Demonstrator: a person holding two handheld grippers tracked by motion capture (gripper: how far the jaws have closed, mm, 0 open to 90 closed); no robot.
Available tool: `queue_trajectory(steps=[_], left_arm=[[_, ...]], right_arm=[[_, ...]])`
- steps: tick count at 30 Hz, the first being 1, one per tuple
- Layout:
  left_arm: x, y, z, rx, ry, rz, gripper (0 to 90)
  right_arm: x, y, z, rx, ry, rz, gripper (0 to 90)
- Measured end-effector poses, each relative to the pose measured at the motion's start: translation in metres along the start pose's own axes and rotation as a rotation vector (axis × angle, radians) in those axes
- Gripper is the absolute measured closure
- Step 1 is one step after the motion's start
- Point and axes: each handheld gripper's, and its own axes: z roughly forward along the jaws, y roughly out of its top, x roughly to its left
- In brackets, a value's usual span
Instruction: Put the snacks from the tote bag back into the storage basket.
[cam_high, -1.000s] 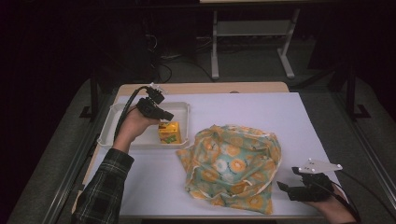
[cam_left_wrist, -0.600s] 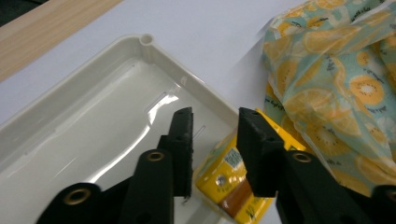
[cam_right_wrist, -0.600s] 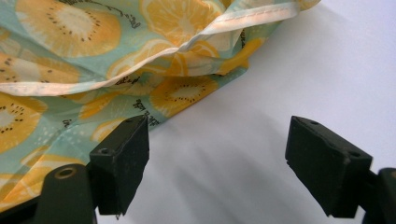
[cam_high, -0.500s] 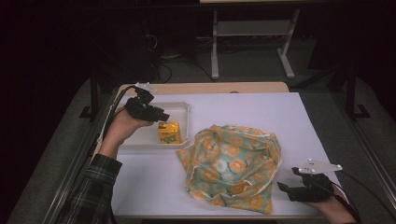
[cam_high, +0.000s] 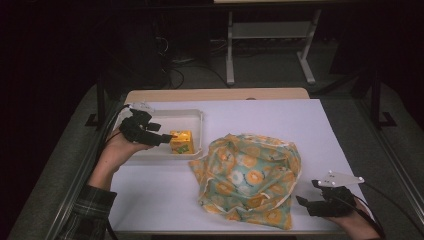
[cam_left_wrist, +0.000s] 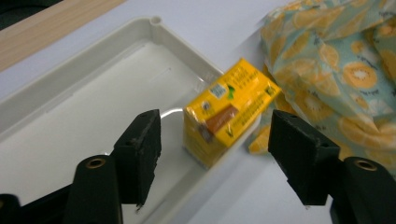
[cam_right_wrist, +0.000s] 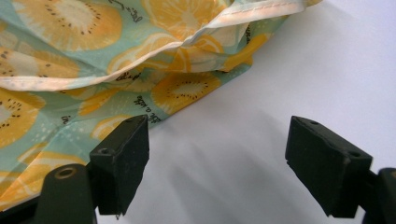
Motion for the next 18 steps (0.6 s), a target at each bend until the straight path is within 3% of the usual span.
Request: queue_trajectory(steps=[12,18], left_arm=[[-0.018,-0.04,-0.002,-0.002,0.038,0.027,22.0],[-0.028,-0.059,-0.005,-0.028,0.057,0.025,19.8]], right_arm=[[0.0,0.0,0.0,0.0,-0.001,0.0,20.9],[0.0,0.0,-0.001,-0.004,-0.001,-0.004,20.9]])
